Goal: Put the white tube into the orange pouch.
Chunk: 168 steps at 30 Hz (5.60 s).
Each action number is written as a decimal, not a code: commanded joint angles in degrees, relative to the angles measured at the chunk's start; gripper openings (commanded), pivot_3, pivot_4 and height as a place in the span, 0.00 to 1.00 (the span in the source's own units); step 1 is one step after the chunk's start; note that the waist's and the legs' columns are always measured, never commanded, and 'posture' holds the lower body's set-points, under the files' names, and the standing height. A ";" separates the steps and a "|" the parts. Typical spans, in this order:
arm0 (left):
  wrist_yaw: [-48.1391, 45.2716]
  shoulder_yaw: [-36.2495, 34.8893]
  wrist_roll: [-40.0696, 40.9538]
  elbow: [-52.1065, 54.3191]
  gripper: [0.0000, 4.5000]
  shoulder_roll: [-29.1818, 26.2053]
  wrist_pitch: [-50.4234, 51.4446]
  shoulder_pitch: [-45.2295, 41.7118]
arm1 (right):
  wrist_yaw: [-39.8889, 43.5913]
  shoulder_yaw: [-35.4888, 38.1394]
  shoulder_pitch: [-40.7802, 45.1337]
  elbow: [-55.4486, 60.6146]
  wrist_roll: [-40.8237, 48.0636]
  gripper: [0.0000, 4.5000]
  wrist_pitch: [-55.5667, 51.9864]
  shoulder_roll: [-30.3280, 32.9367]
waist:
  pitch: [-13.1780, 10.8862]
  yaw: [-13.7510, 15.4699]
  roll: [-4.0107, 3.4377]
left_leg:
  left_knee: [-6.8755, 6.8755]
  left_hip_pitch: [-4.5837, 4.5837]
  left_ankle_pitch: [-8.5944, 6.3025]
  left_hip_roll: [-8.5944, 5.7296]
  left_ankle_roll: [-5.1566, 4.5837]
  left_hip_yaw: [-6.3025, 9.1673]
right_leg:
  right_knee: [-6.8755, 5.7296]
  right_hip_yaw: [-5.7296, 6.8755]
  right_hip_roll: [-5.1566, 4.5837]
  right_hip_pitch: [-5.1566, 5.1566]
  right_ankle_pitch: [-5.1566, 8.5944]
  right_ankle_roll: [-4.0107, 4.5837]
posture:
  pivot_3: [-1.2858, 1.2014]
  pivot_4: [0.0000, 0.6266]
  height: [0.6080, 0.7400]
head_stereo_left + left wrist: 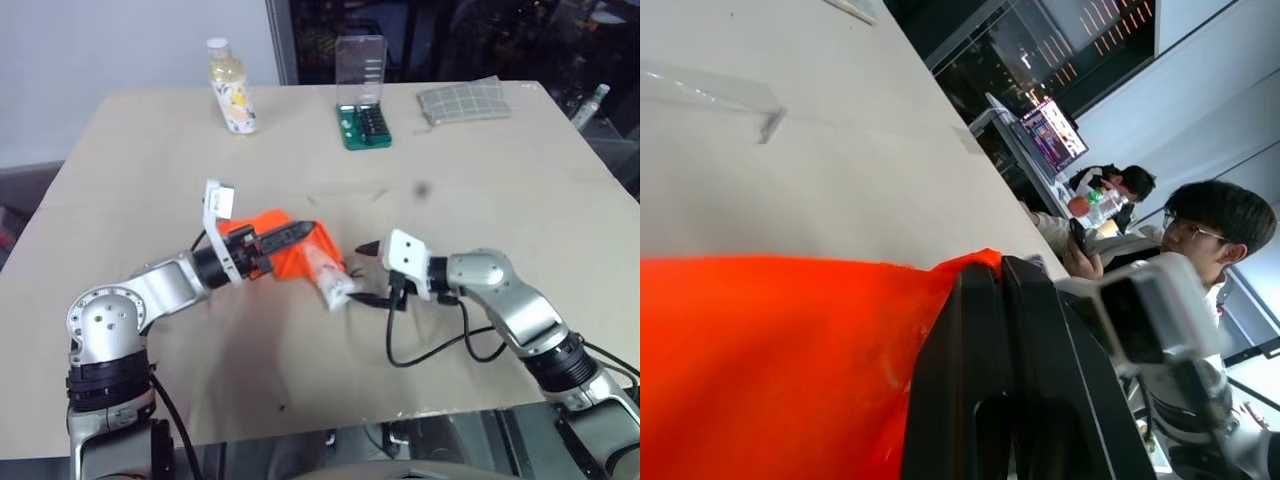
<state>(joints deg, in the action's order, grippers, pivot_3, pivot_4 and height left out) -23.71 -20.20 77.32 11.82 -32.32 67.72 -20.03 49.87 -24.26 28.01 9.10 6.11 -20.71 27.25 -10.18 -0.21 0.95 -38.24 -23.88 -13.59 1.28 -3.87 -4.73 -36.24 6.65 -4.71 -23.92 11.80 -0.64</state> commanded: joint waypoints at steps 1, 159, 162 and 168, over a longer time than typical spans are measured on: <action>-0.74 -1.45 2.85 2.35 0.00 -1.07 -0.99 -0.06 | -1.34 0.16 0.49 -4.77 -2.34 0.92 3.92 -1.47 | 0.00 -0.01 0.00 | 0.00 0.00 0.00 0.00 0.00 0.00 | 0.00 0.00 0.00 0.00 0.01 0.00 | 0.52 0.24 1.00; -12.61 7.08 -16.15 15.51 0.00 -6.90 -8.76 17.47 | -5.92 4.82 33.00 -56.32 -18.80 0.58 24.24 -26.61 | -0.06 -0.80 -0.12 | 0.89 0.08 0.62 0.05 0.82 0.09 | -0.21 0.23 -0.02 -0.38 -0.14 0.49 | 0.52 0.24 1.00; -12.55 7.01 -16.02 15.52 0.00 -6.97 -8.87 17.49 | -5.21 2.46 31.19 -57.34 -20.27 0.58 25.28 -27.10 | -0.05 -0.80 -0.11 | 0.90 0.09 0.62 0.05 0.82 0.09 | -0.21 0.23 -0.01 -0.38 -0.14 0.49 | 0.52 0.24 1.00; -12.36 6.79 -16.10 15.90 0.00 -7.04 -9.12 17.96 | -11.61 -1.88 31.38 -62.89 -26.08 0.58 27.90 -28.28 | -0.05 -0.84 -0.10 | 0.90 0.10 0.63 0.06 0.82 0.07 | -0.23 0.21 -0.01 -0.40 -0.14 0.49 | 0.52 0.24 1.00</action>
<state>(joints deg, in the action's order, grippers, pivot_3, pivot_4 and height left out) -35.77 -12.02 60.28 25.88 -39.07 59.57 -1.97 41.25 -24.24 58.61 -51.79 -17.02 6.34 -0.80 -10.23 -1.06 0.85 -37.34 -23.76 -12.97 1.33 -3.05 -4.66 -36.47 6.85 -4.72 -24.32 11.66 -0.15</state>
